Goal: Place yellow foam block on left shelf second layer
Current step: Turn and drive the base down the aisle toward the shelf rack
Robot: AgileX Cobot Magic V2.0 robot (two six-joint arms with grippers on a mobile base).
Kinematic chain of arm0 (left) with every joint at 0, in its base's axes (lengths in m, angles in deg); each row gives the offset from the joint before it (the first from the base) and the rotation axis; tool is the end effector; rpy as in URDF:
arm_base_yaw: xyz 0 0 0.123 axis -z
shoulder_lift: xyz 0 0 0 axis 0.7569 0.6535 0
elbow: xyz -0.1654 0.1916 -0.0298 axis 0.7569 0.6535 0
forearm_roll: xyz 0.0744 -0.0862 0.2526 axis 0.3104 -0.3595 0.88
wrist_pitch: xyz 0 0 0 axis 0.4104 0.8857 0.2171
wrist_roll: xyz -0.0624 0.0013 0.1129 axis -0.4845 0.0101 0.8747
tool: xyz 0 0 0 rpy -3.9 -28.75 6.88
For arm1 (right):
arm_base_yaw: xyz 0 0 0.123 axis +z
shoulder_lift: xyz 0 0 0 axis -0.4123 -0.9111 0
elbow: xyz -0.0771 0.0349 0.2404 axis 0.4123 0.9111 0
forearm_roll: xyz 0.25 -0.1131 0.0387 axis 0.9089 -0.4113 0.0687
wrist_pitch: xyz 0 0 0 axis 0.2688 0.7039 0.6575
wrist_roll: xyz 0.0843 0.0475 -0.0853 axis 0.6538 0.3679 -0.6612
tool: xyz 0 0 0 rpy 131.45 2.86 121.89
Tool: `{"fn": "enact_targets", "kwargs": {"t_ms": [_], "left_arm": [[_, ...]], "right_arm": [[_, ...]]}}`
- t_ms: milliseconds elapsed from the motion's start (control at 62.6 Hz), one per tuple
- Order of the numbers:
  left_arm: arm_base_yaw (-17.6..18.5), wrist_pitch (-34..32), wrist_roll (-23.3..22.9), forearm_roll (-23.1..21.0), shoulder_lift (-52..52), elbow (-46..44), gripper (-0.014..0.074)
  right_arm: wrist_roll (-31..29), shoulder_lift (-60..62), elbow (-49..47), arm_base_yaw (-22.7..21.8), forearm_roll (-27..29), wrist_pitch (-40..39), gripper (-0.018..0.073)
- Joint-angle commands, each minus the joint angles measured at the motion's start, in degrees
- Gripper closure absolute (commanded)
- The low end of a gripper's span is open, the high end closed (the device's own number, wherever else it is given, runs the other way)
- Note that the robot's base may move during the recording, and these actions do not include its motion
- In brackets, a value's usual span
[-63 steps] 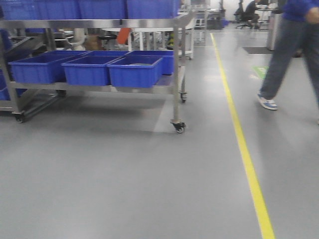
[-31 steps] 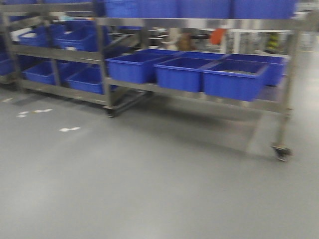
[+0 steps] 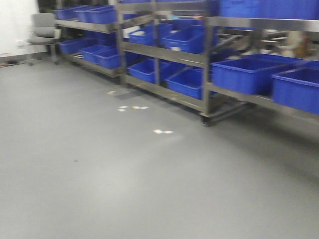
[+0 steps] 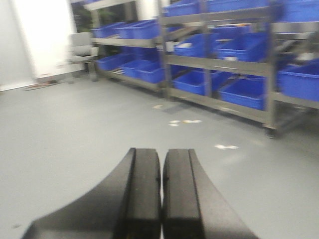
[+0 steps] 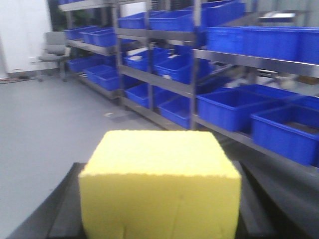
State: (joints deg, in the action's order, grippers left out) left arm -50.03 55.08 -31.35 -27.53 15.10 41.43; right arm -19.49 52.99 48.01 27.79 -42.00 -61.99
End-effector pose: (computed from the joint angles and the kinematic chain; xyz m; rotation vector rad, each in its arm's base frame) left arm 0.1503 0.0022 0.2089 0.0159 1.5354 0.0391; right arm 0.1554 0.0093 0.2722 0.0175 1.4961 0.1141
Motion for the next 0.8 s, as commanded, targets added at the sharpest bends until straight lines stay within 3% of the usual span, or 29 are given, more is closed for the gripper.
{"fn": "enact_targets", "kwargs": {"t_ms": [0,783], "left_arm": [[-0.1,-4.7,-0.2,-0.3,-1.2,1.4,0.0472],[-0.1,-4.7,-0.2,-0.3,-1.2,1.4,0.0472]], "right_arm": [[-0.3,-0.5,-1.7,-0.4,0.1,-5.3,0.0105],[-0.3,-0.5,-1.7,-0.4,0.1,-5.3,0.0105]]}}
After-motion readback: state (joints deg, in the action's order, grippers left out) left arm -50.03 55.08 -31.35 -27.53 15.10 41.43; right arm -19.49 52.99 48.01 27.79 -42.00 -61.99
